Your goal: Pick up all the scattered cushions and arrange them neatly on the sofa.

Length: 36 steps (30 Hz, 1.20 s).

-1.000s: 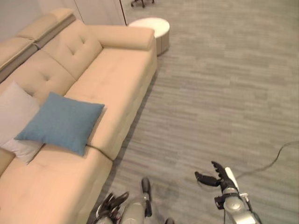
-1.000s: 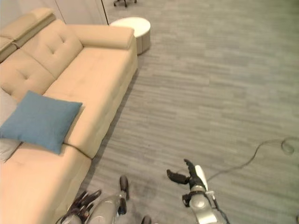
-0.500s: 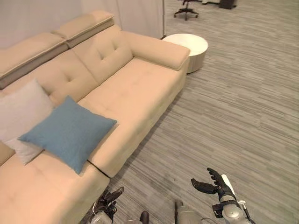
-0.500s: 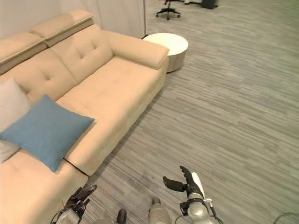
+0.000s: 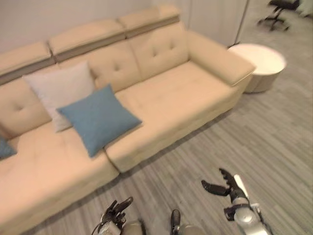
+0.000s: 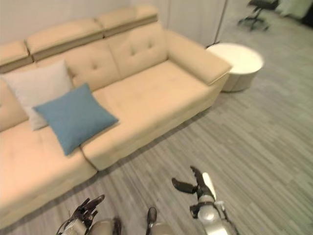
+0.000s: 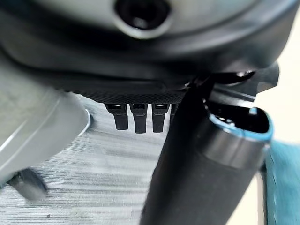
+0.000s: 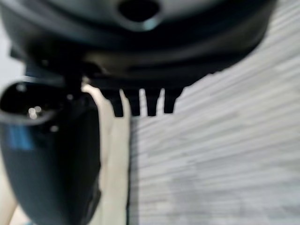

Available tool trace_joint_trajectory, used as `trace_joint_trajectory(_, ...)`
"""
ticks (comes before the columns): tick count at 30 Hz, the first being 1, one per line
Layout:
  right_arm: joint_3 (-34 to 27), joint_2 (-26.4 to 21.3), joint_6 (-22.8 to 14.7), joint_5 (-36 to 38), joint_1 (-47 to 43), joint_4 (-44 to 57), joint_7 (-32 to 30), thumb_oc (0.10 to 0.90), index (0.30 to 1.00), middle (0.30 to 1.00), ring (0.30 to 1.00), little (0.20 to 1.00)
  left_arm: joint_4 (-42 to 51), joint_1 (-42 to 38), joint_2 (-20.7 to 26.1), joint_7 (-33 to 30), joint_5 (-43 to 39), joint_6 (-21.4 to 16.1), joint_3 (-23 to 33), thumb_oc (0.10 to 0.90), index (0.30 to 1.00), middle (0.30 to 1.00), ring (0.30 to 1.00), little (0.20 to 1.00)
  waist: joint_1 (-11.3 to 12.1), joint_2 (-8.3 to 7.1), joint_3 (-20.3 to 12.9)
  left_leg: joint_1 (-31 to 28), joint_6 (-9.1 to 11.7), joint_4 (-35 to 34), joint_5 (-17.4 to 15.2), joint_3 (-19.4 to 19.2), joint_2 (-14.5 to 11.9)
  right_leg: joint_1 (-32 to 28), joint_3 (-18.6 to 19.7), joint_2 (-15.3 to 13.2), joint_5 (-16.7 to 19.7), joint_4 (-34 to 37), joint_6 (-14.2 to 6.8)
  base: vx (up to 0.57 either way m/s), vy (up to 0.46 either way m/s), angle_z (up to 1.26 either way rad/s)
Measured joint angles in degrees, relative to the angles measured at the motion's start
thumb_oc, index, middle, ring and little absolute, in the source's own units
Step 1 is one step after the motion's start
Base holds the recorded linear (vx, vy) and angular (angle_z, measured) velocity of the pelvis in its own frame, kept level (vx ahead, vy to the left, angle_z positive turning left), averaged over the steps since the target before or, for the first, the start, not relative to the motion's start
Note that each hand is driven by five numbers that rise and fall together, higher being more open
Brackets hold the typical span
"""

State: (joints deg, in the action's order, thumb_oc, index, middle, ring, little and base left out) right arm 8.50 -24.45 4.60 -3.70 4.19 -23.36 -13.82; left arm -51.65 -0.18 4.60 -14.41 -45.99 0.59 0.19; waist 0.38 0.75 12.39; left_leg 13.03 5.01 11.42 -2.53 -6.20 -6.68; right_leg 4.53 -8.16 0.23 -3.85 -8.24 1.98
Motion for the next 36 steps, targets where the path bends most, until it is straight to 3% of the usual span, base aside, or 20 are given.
trace_joint_trajectory(2, 0.9, -0.3, -0.1, 0.0, -0.6, 0.0, 0.3, 0.800, 0.900, 0.900, 0.900, 0.900, -0.3, -0.5, 0.3, 0.0, 0.0, 0.1, 0.5, 0.800, 0.900, 0.900, 0.900, 0.900, 2.3, -1.09, 1.1, 0.1, 0.7, -8.0, 2.6, -1.2, 0.5, -1.6, 0.8, 0.1, 1.4, 2.6, 0.7, 0.35, 0.107, 0.22)
trace_joint_trajectory(4, 2.5, 0.0, -0.2, -0.1, -1.3, -0.1, 1.3, 0.800, 0.900, 0.900, 0.900, 0.900, -2.2, 0.0, 0.5, 0.0, 0.0, 0.4, 1.2, 0.800, 0.900, 0.900, 0.900, 0.900, 3.9, -0.20, 1.0, 0.0, 0.9, -10.6, 3.9, -1.2, -0.9, -4.6, 1.3, 1.5, 1.7, 5.3, 0.8, 0.56, 0.217, -0.11)
trace_joint_trajectory(7, 3.8, 0.6, -0.5, -1.7, -1.6, 0.0, 2.2, 0.800, 0.900, 0.900, 0.900, 0.900, -6.6, 0.3, 0.9, 0.1, 0.0, 1.1, 2.8, 0.800, 0.900, 0.900, 0.900, 0.900, 4.8, 0.66, 0.2, -0.4, 0.9, -7.9, 4.5, -1.2, -1.4, -5.5, 2.8, 1.8, 0.4, 4.6, 0.7, 0.38, 0.178, -0.41)
trace_joint_trajectory(8, 4.4, 0.4, -0.5, -2.6, -1.4, 0.0, 2.6, 0.800, 0.900, 0.900, 0.900, 0.900, -7.1, 0.9, 0.8, 0.1, 0.1, 1.1, 3.3, 0.800, 0.900, 0.900, 0.900, 0.900, 5.2, 0.23, 0.0, -1.1, 0.4, -7.5, 5.2, -1.3, -1.0, -5.0, 3.9, 1.4, -0.8, 3.5, -0.1, 0.31, 0.227, -0.41)
trace_joint_trajectory(9, 4.8, 0.6, -0.4, -3.0, -1.4, -0.5, 2.8, 0.800, 0.900, 0.900, 0.900, 0.900, -7.9, 0.5, 1.3, 0.2, 0.1, 1.3, 3.7, 0.800, 0.900, 0.900, 0.900, 0.900, 5.0, -0.18, -0.1, -1.1, -1.4, -5.7, 5.0, -1.7, 0.6, -4.8, 3.7, 0.0, -1.5, 2.0, -1.0, 0.40, 0.305, -0.39)
trace_joint_trajectory(10, 5.5, 0.3, -0.1, -3.5, -0.7, -0.7, 3.5, 0.800, 0.900, 0.900, 0.900, 0.900, -8.2, 0.8, 1.1, 0.0, 0.1, 1.5, 4.0, 0.800, 0.900, 0.900, 0.900, 0.900, 5.1, -0.51, -0.4, -2.2, -3.3, -6.4, 5.4, -3.0, 0.3, -4.1, 3.8, -0.7, -3.3, -1.4, -2.1, 0.26, 0.226, -0.19)
trace_joint_trajectory(11, 6.8, 0.2, -0.2, -4.7, 0.2, -0.5, 3.8, 0.800, 0.900, 0.900, 0.900, 0.900, -7.9, 1.9, 1.7, -0.1, 0.2, 1.4, 4.3, 0.800, 0.900, 0.900, 0.900, 0.900, 4.4, -1.88, -0.8, -3.4, -6.5, -6.7, 8.8, -5.1, 1.3, -2.5, 2.9, -3.9, -7.1, -10.3, -5.6, 0.32, 0.224, 0.02)
trace_joint_trajectory(12, 7.3, 0.8, 0.0, -5.1, 0.8, -0.5, 4.0, 0.800, 0.900, 0.900, 0.900, 0.900, -8.0, 1.9, 2.7, 0.1, 0.3, 1.7, 4.8, 0.800, 0.900, 0.900, 0.900, 0.900, 3.7, -3.20, -0.9, -4.0, -7.1, -6.6, 7.0, -4.7, 3.4, -0.4, 2.3, -6.4, -8.3, -17.8, -6.5, 0.31, 0.194, 0.37)
trace_joint_trajectory(14, 7.9, 1.1, 0.0, -5.8, 1.9, -0.1, 4.9, 0.800, 0.900, 0.900, 0.900, 0.900, -5.9, 1.6, 3.2, 0.2, 0.7, 1.6, 3.8, 0.800, 0.900, 0.900, 0.900, 0.900, 2.8, -4.01, -1.3, -5.8, -9.3, -5.7, 6.1, -3.8, 5.3, 1.8, 1.6, -9.3, -6.4, -26.9, -6.6, 0.34, 0.119, 0.51)
trace_joint_trajectory(16, 8.7, 1.2, -0.1, -6.5, 1.8, 0.5, 5.2, 0.800, 0.900, 0.900, 0.900, 0.900, -5.6, 0.7, 3.3, 0.6, 1.3, 1.5, 3.6, 0.800, 0.900, 0.900, 0.900, 0.900, 2.6, -3.43, -1.4, -8.0, -10.2, -6.6, 5.4, -1.6, 6.4, 4.4, 1.3, -9.9, -4.0, -33.0, -6.6, 0.38, 0.013, 0.46)
trace_joint_trajectory(20, 9.1, 1.4, -1.6, -6.8, 1.3, 2.5, 6.1, 0.800, 0.900, 0.900, 0.900, 0.900, -4.0, -0.4, 3.7, 0.5, 2.3, 0.8, 2.4, 0.800, 0.900, 0.900, 0.900, 0.900, -0.7, -2.67, -1.6, -9.7, -10.3, -8.8, 6.5, 4.0, 8.0, 4.1, 3.1, -8.3, -5.9, -19.5, -8.0, 0.31, -0.092, 0.77)
trace_joint_trajectory(21, 9.3, 1.3, -1.7, -6.8, 0.7, 2.4, 6.2, 0.800, 0.900, 0.900, 0.900, 0.900, -4.0, -1.2, 3.3, 0.4, 2.4, 0.7, 2.3, 0.800, 0.900, 0.900, 0.900, 0.900, -0.9, -2.42, -1.4, -10.4, -10.7, -9.3, 5.3, 5.9, 8.2, 5.3, 5.3, -6.2, -5.9, -15.2, -8.0, 0.49, -0.151, 0.65)
trace_joint_trajectory(22, 9.2, 1.2, -1.7, -6.8, 0.3, 2.6, 6.2, 0.800, 0.900, 0.900, 0.900, 0.900, -4.2, -1.3, 3.3, 0.1, 2.5, 0.7, 2.3, 0.800, 0.900, 0.900, 0.900, 0.900, -1.8, -1.96, -1.2, -10.8, -10.6, -9.7, 5.4, 7.0, 8.1, 5.4, 7.4, -4.9, -5.1, -8.8, -8.2, 0.35, -0.084, 0.47)
trace_joint_trajectory(25, 9.3, 1.0, -1.6, -7.4, -0.2, 3.1, 6.2, 0.800, 0.900, 0.900, 0.900, 0.900, -4.4, -0.6, 3.1, 0.1, 2.8, 0.5, 2.3, 0.800, 0.900, 0.900, 0.900, 0.900, -2.7, -2.88, -0.9, -13.3, -10.2, -10.5, 4.2, 8.7, 9.1, 9.6, 6.7, -4.9, 1.7, 0.9, -9.6, 0.27, -0.085, 0.44)
trace_joint_trajectory(29, 9.3, 0.9, -1.5, -8.9, 0.0, 2.7, 6.3, 0.800, 0.900, 0.900, 0.900, 0.900, -4.0, 1.7, 2.9, 0.2, 3.5, 0.5, 1.8, 0.800, 0.900, 0.900, 0.900, 0.900, -2.6, -5.06, -1.3, -15.5, -7.3, -10.9, 2.0, 11.2, 10.2, 10.2, 3.4, -7.5, 4.3, 1.7, -9.3, 0.27, -0.147, 0.49)
trace_joint_trajectory(31, 9.2, 0.3, -1.5, -9.8, -0.4, 2.2, 6.3, 0.800, 0.900, 0.900, 0.900, 0.900, -4.0, 2.8, 2.5, 0.2, 4.5, 0.8, 0.3, 0.800, 0.900, 0.900, 0.900, 0.900, -2.7, -4.02, -1.6, -16.4, -5.1, -9.9, 0.4, 11.9, 7.8, 8.6, 1.1, -5.8, 5.5, 2.0, -9.4, 0.30, -0.191, 0.44)
trace_joint_trajectory(33, 9.0, -0.1, -1.4, -10.1, -0.6, 2.1, 6.3, 0.800, 0.900, 0.900, 0.900, 0.900, -3.5, 3.4, 2.2, 0.2, 4.9, 0.9, 0.5, 0.800, 0.900, 0.900, 0.900, 0.900, -2.6, -3.09, -1.7, -16.8, -4.4, -8.0, -1.9, 12.7, 3.9, 6.5, 0.5, -2.4, 5.8, 1.3, -8.6, 0.21, -0.147, 0.34)
trace_joint_trajectory(34, 9.0, -0.2, -1.6, -10.1, -0.4, 2.2, 6.2, 0.800, 0.900, 0.900, 0.900, 0.900, -3.3, 3.6, 2.3, 0.4, 5.3, 0.9, 0.4, 0.800, 0.900, 0.900, 0.900, 0.900, -2.9, -3.44, -2.3, -16.7, -3.1, -5.8, -3.1, 12.7, 3.5, 6.1, 0.0, -1.8, 6.0, 1.1, -7.9, 0.10, -0.110, 0.17)
trace_joint_trajectory(35, 9.0, -0.5, -1.6, -10.1, -0.7, 2.2, 6.1, 0.800, 0.900, 0.900, 0.900, 0.900, -3.3, 3.6, 2.2, 0.5, 5.5, 0.9, 0.4, 0.800, 0.900, 0.900, 0.900, 0.900, -2.6, -3.26, -2.3, -16.5, -3.5, -4.3, -3.0, 12.5, 3.3, 5.9, -0.2, -1.3, 5.7, 0.8, -7.3, 0.12, -0.153, 0.11)
trace_joint_trajectory(36, 9.0, -1.3, -1.7, -10.1, -1.4, 2.3, 6.1, 0.800, 0.900, 0.900, 0.900, 0.900, -2.7, 3.3, 1.9, 0.7, 5.6, 0.9, 0.1, 0.800, 0.900, 0.900, 0.900, 0.900, -2.7, -3.20, -2.3, -14.1, -2.5, 1.7, -4.0, 10.7, 3.0, 5.6, -0.9, -1.1, 5.8, 0.8, -5.6, 0.08, -0.141, 0.05)
